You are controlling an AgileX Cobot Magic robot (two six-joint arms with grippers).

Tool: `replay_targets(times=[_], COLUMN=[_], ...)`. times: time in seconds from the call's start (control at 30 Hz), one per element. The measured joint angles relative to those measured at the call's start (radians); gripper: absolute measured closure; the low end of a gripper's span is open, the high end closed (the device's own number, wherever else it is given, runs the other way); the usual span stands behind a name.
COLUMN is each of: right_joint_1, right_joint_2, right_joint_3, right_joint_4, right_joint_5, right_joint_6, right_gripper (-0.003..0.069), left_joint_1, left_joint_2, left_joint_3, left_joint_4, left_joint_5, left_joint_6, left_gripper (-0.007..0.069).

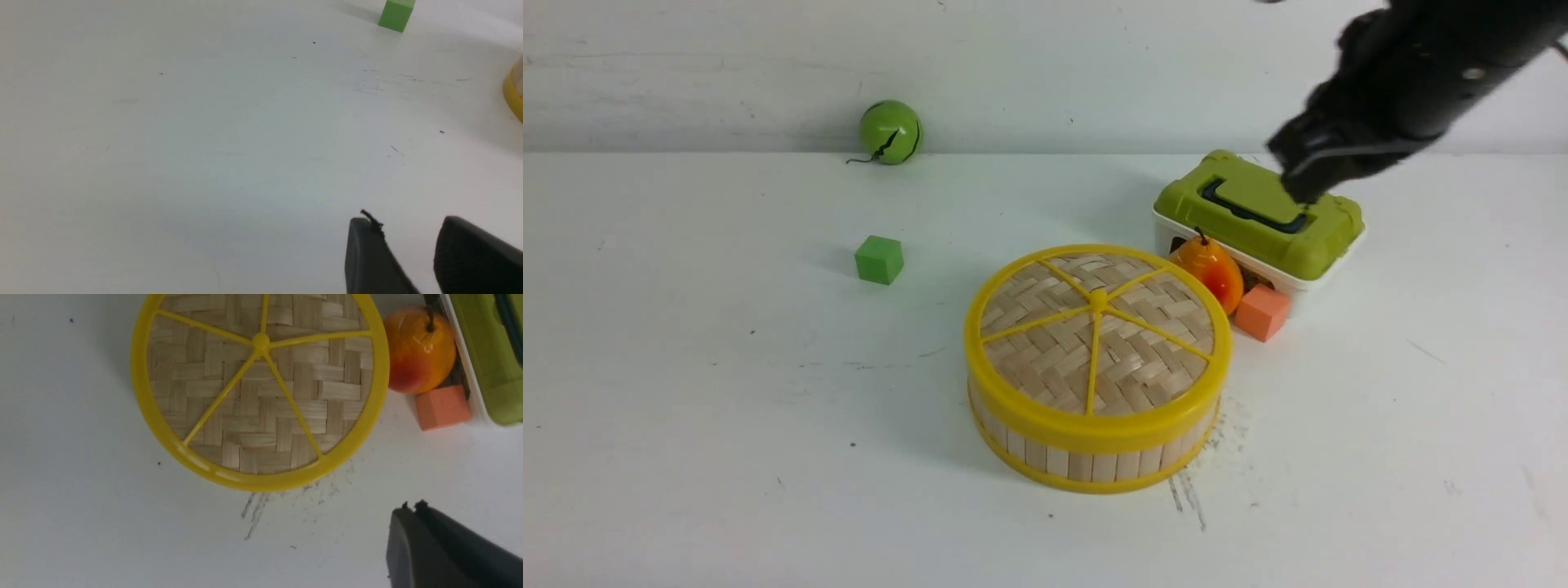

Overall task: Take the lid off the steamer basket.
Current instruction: Use the right arm to lift the lid of the steamer

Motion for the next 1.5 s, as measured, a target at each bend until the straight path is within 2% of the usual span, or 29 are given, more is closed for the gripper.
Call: replay_targets(times=[0.2, 0.27, 0.4, 0.43, 0.47, 0.53, 0.63, 0.87, 1.07, 1.2, 1.33, 1.4, 1.5], right_joint_1=[0.087, 0.113, 0.134, 0.135, 0.137, 0.139, 0.140, 0.140, 0.140, 0.140, 0.141, 0.142, 0.142], right_joint_2=[0.231, 0.313, 0.412, 0.415, 0.437, 0.459, 0.481, 0.526, 0.533, 0.533, 0.533, 0.533, 0.532], right_joint_3=[-0.197, -0.247, -0.295, -0.295, -0.298, -0.298, -0.298, -0.298, -0.302, -0.306, -0.309, -0.310, -0.310], right_joint_4=[-0.039, -0.048, -0.051, -0.051, -0.051, -0.053, -0.055, -0.087, -0.096, -0.096, -0.089, -0.089, -0.089], right_joint_5=[-0.001, -0.003, -0.004, -0.004, -0.004, -0.004, -0.006, -0.065, -0.102, -0.092, -0.074, -0.073, -0.073], right_joint_6=[0.050, 0.076, 0.121, 0.121, 0.125, 0.127, 0.127, 0.171, 0.208, 0.215, 0.228, 0.228, 0.228], right_gripper=[0.0598, 0.0530, 0.0333, 0.0333, 0.0262, 0.0210, 0.0179, 0.0204, 0.0277, 0.0361, 0.0524, 0.0551, 0.0551], left_joint_1=[0.000, 0.000, 0.000, 0.000, 0.000, 0.000, 0.000, 0.000, 0.000, 0.000, 0.000, 0.000, 0.000], left_joint_2=[0.000, 0.000, 0.000, 0.000, 0.000, 0.000, 0.000, 0.000, 0.000, 0.000, 0.000, 0.000, 0.000], left_joint_3=[0.000, 0.000, 0.000, 0.000, 0.000, 0.000, 0.000, 0.000, 0.000, 0.000, 0.000, 0.000, 0.000], left_joint_4=[0.000, 0.000, 0.000, 0.000, 0.000, 0.000, 0.000, 0.000, 0.000, 0.000, 0.000, 0.000, 0.000], left_joint_5=[0.000, 0.000, 0.000, 0.000, 0.000, 0.000, 0.000, 0.000, 0.000, 0.000, 0.000, 0.000, 0.000], left_joint_6=[0.000, 0.000, 0.000, 0.000, 0.000, 0.000, 0.000, 0.000, 0.000, 0.000, 0.000, 0.000, 0.000], left_gripper=[0.0385, 0.0385, 0.0385, 0.0385, 0.0385, 0.0385, 0.0385, 0.0385, 0.0385, 0.0385, 0.0385, 0.0385, 0.0385])
